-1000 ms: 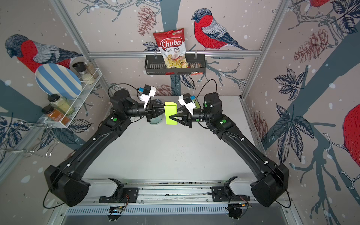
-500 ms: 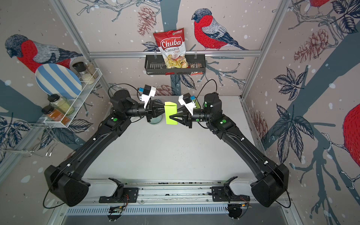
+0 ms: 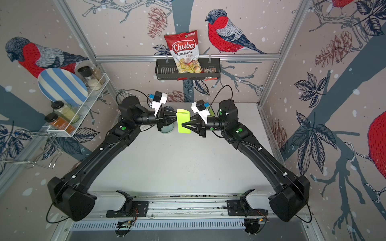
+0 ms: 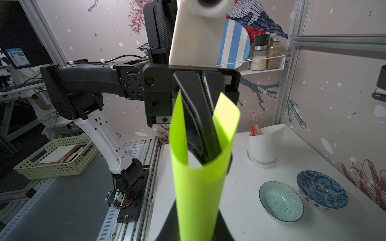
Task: Fold the square paper along the opposite sides
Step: Fold the paper.
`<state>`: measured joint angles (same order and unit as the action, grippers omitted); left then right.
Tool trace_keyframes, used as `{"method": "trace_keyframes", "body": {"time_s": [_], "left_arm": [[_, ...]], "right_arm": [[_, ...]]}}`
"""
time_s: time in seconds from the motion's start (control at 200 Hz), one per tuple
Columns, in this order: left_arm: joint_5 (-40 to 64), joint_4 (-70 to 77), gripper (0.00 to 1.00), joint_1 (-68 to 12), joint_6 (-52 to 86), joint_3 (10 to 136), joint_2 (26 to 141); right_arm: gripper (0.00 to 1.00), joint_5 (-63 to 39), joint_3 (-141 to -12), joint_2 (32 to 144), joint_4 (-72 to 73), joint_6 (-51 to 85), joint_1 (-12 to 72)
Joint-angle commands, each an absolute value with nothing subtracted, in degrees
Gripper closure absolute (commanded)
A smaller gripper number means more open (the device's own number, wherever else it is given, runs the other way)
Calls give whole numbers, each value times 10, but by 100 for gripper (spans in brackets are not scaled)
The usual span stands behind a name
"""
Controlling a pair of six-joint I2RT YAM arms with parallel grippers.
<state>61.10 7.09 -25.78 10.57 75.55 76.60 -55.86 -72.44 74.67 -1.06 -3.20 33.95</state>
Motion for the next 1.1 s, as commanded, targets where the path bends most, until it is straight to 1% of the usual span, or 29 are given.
{"method": "trace_keyframes", "body": {"time_s": [0.0,0.4,0.475,0.56,0.825,0.885,0.98,1.095], "left_arm": [[614,81,100,-258,102,756,765],[614,82,100,-258,102,756,763],[614,82,100,-258,102,755,762],[614,82,100,-258,102,755,761],[597,89,100,-258,99,754,749],[589,92,95,-258,97,754,744],[577,98,84,-257,97,757,737],[560,120,77,-256,108,757,728]], "right_arm": [[83,-562,-724,748,6,-35,341],[90,-561,-724,748,5,-37,342],[93,-561,-723,748,5,-37,342],[100,-560,-723,748,6,-38,342],[100,-560,-721,748,1,-42,345],[100,-560,-721,747,-1,-44,345],[100,-559,-720,747,-4,-46,347],[100,-556,-715,744,-4,-48,351]]}}
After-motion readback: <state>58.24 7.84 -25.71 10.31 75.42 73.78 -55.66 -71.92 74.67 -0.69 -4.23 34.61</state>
